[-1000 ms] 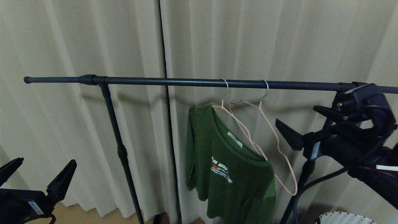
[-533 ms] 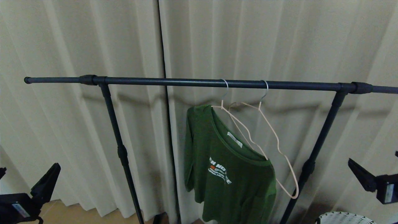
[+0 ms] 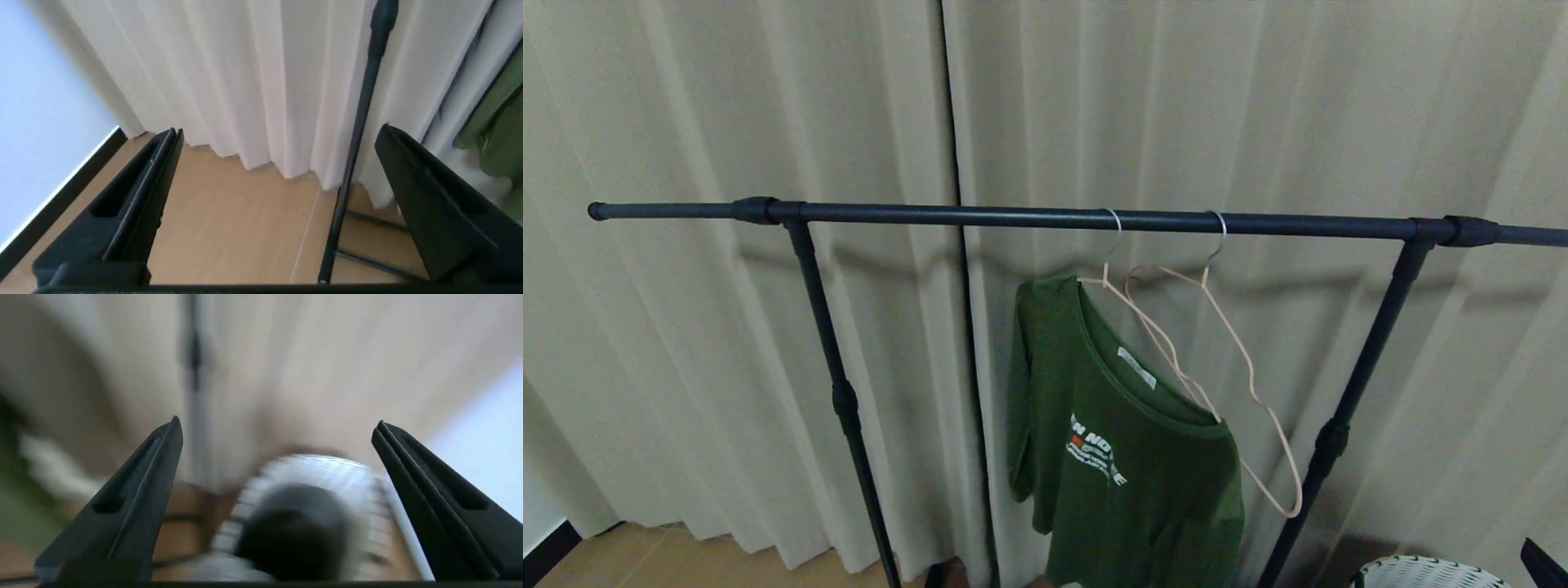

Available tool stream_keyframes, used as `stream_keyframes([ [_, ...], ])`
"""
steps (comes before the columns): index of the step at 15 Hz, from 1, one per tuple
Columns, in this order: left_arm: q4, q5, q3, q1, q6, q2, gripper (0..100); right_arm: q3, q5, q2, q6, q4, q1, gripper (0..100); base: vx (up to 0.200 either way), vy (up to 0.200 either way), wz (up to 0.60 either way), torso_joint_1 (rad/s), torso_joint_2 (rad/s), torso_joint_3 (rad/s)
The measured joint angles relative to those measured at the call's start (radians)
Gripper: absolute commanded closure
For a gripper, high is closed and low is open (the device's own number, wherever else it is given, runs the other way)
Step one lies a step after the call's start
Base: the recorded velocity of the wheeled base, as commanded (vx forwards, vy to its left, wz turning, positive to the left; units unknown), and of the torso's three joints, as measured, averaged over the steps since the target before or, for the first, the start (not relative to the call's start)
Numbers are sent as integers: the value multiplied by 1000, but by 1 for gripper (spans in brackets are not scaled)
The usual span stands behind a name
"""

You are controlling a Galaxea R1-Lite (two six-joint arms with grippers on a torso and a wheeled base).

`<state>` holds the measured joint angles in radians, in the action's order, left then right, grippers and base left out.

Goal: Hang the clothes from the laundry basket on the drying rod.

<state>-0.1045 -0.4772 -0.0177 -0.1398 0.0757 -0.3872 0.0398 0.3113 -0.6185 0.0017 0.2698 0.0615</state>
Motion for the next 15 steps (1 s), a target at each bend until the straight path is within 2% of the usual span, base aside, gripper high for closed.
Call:
stream_keyframes([
  [2,95,26,-9,-2,1,166,0,-6,-100,123,63,-55,40,0,0,0,0,0,0,0],
  [3,107,94,-11,-17,-2,232,0,-9,-141,189,76,-96,57,0,0,0,0,0,0,0],
  [4,91,196,-4,-30,-10,285,0,-11,-174,266,82,-162,73,0,0,0,0,0,0,0],
  [5,65,265,6,-38,-19,321,0,-12,-198,335,83,-238,85,0,0,0,0,0,0,0],
  [6,64,321,11,-41,-23,341,0,-11,-211,395,80,-313,94,0,0,0,0,0,0,0],
  [7,75,425,14,-44,-37,357,0,-6,-218,441,74,-342,102,0,0,0,0,0,0,0],
  [8,85,486,15,-45,-60,367,0,-4,-215,470,67,-352,104,0,0,0,0,0,0,0],
  [10,92,471,16,-26,-68,371,0,-1,-196,491,33,-361,67,0,0,0,0,0,0,0],
  [13,96,440,17,64,-67,363,0,0,-192,493,17,-362,-26,0,0,0,0,0,0,0],
  [15,94,423,17,108,-76,376,0,0,-194,520,17,-361,-55,0,0,0,0,0,0,0],
])
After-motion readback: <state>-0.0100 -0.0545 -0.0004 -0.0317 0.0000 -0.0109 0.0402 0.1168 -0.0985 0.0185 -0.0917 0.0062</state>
